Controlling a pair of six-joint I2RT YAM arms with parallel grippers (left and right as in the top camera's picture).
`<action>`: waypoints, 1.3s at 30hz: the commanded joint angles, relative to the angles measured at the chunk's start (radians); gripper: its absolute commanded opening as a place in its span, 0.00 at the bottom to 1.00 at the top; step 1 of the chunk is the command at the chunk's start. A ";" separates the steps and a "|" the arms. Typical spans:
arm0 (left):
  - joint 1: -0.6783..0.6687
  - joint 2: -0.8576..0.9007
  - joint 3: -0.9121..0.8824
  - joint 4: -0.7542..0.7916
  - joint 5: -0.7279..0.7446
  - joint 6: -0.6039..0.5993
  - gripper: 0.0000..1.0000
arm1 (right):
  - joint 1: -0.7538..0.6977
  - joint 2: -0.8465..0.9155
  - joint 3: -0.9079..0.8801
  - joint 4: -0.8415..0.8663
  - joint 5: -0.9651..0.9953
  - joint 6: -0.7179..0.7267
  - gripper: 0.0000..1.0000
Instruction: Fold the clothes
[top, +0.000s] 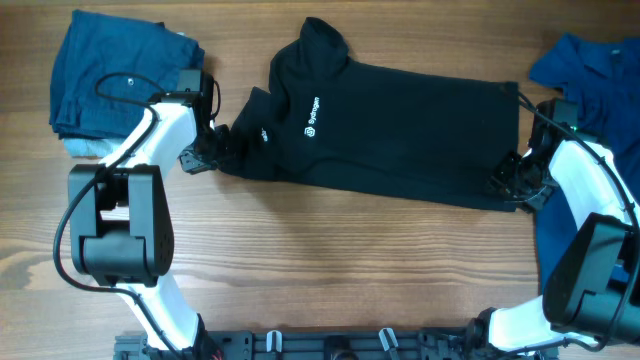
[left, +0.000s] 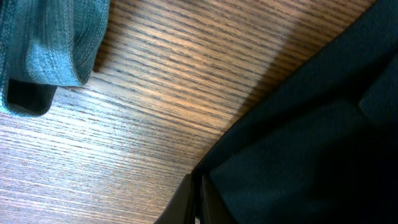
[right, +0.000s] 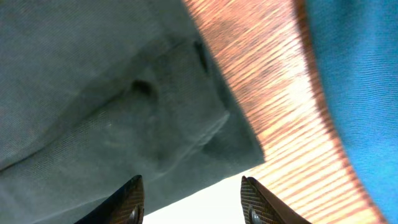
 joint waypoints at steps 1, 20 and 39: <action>0.011 0.015 0.016 0.003 -0.032 0.005 0.04 | -0.003 0.004 -0.005 -0.008 0.096 0.064 0.52; 0.011 0.015 0.016 0.002 -0.032 0.006 0.05 | -0.103 0.009 -0.105 0.126 -0.037 -0.018 0.44; 0.011 0.015 0.016 -0.003 -0.036 0.005 0.04 | -0.104 0.016 -0.178 0.245 -0.032 -0.069 0.04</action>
